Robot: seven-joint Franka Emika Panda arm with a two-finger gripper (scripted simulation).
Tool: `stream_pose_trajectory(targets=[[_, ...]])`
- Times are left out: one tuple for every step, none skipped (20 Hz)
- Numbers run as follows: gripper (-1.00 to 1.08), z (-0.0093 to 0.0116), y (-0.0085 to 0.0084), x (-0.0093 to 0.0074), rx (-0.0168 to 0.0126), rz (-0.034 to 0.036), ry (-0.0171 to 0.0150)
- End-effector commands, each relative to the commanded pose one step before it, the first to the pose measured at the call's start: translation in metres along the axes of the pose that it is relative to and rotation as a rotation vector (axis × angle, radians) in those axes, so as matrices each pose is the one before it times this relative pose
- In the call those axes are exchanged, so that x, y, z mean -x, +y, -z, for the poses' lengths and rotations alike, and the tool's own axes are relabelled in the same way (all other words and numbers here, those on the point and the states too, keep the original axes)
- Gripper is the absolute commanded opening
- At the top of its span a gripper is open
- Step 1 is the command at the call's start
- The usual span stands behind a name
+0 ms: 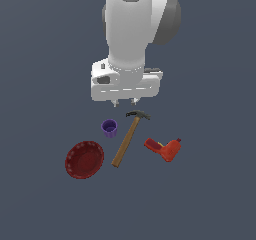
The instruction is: Pick up a designated object from a clutter of objects.
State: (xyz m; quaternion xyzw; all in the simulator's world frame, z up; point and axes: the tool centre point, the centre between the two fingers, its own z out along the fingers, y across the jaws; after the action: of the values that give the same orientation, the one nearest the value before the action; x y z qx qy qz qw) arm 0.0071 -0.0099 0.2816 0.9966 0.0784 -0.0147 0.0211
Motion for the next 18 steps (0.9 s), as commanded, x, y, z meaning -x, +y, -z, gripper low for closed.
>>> stream_pose_trajectory(targets=[[0.28,-0.00912,0.00445,-0.00086,0.00977,0.05553,-0.01090],[0.28,-0.00411,0.00196,-0.00030,0.00414,0.02533,-0.00498],[0.28,-0.00435,0.00204,-0.00025,0.00416,0.02677,-0.00534],[0.28,-0.00447,0.00206,-0.00019,0.00405,0.02751,-0.00557],[0.28,-0.00449,0.00202,-0.00012,0.00383,0.02758,-0.00565],[0.28,-0.00450,0.00198,-0.00006,0.00360,0.02766,-0.00573],[0.28,-0.00452,0.00194,0.00000,0.00338,0.02772,-0.00580],[0.28,-0.00453,0.00190,0.00006,0.00315,0.02779,-0.00586],[0.28,-0.00455,0.00186,0.00012,0.00292,0.02786,-0.00591],[0.28,-0.00456,0.00181,0.00017,0.00269,0.02793,-0.00595],[0.28,-0.00458,0.00176,0.00022,0.00246,0.02801,-0.00599],[0.28,-0.00459,0.00172,0.00028,0.00223,0.02807,-0.00601],[0.28,-0.00460,0.00166,0.00032,0.00201,0.02815,-0.00603],[0.28,-0.00462,0.00161,0.00037,0.00178,0.02821,-0.00603],[0.28,-0.00463,0.00156,0.00041,0.00155,0.02828,-0.00603],[0.28,-0.00464,0.00150,0.00045,0.00132,0.02835,-0.00602],[0.28,-0.00465,0.00145,0.00049,0.00110,0.02840,-0.00600],[0.28,-0.00467,0.00139,0.00052,0.00088,0.02848,-0.00598]])
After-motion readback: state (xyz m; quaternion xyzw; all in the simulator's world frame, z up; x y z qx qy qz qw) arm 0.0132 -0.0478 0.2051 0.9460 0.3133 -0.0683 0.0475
